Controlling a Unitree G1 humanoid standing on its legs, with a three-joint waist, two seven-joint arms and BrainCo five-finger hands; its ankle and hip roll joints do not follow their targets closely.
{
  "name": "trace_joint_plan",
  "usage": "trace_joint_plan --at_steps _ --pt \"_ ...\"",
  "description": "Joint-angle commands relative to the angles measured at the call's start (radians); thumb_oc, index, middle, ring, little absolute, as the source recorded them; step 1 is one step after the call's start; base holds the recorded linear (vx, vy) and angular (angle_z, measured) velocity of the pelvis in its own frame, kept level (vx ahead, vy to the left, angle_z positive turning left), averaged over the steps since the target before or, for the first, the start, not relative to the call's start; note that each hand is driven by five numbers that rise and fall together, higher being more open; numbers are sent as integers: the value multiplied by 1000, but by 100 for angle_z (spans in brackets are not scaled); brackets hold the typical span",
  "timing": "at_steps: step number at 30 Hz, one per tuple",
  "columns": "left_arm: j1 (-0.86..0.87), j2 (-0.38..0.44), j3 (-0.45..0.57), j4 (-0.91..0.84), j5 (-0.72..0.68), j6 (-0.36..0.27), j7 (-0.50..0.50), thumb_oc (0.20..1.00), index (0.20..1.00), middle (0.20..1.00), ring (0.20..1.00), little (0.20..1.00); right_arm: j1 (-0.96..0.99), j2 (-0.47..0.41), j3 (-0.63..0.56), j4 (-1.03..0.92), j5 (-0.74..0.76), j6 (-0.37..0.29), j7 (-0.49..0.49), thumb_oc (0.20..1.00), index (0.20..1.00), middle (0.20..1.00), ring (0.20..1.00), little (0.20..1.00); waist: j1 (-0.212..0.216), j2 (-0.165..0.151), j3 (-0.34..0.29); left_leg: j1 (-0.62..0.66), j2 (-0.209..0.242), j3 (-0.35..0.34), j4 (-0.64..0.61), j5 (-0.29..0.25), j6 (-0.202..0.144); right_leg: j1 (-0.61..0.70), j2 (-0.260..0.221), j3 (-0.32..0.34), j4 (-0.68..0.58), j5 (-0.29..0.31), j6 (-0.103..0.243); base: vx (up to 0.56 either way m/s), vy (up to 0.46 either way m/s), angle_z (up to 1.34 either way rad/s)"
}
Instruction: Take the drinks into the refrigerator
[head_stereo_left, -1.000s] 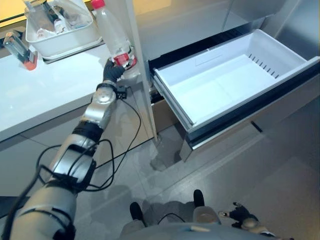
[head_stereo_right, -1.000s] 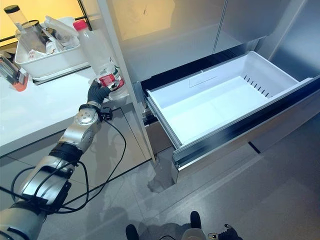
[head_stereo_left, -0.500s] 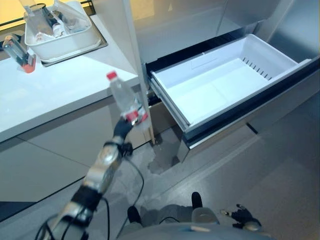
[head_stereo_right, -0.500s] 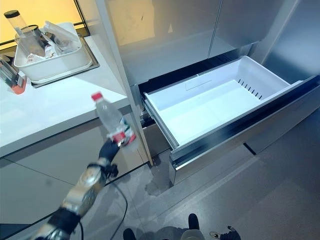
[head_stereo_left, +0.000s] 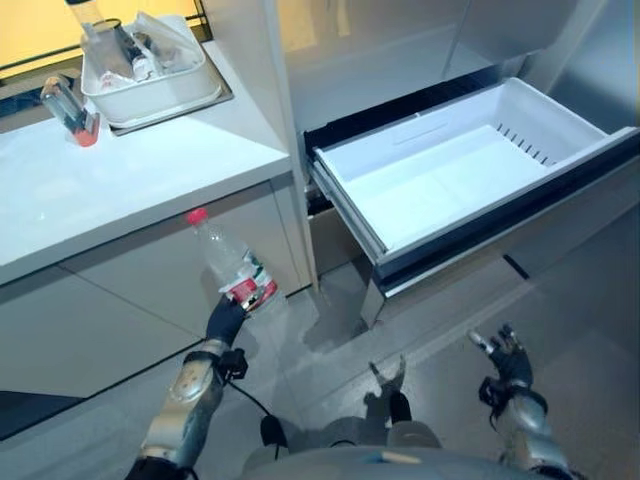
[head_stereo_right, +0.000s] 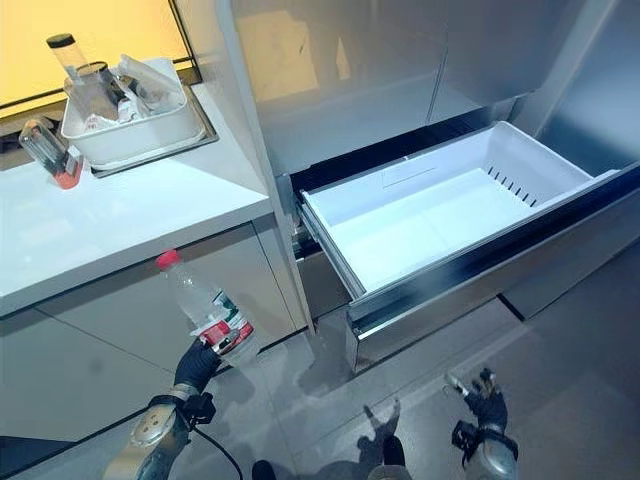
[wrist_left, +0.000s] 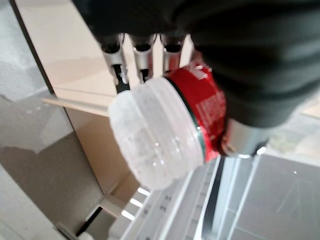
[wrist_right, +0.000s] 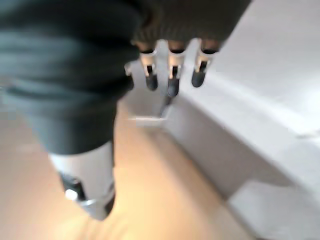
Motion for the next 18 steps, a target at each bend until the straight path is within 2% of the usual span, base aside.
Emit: trace_joint_plan --at_steps 1,6,12,18 --pt "-95 5 88 -117 56 -126 -20 200 200 200 200 200 -29 -58 -74 -145 -90 -80 -14 1000 1000 1000 1000 1000 5 -10 -25 63 -31 -21 8 -97 45 7 15 -38 10 -18 -6 0 0 0" --pt "-93 26 117 -126 159 -142 -16 200 200 200 200 200 -6 -113 -76 -430 -170 -84 67 1000 1000 1000 1000 1000 9 -14 -47 69 -33 -25 8 -100 47 20 16 -44 10 -22 -8 0 0 0" --pt "-105 37 111 -117 222 -147 -12 200 200 200 200 200 -37 -160 -63 -574 -234 -76 106 1000 1000 1000 1000 1000 20 -15 -62 72 -32 -30 8 -100 47 27 16 -50 10 -25 -7 0 0 0" --pt "-123 38 67 -88 305 -134 2 200 200 200 200 200 -128 -208 51 -673 -252 -48 178 1000 1000 1000 1000 1000 49 -21 -89 73 -32 -44 8 -100 47 43 18 -66 10 -31 -10 5 -9 8"
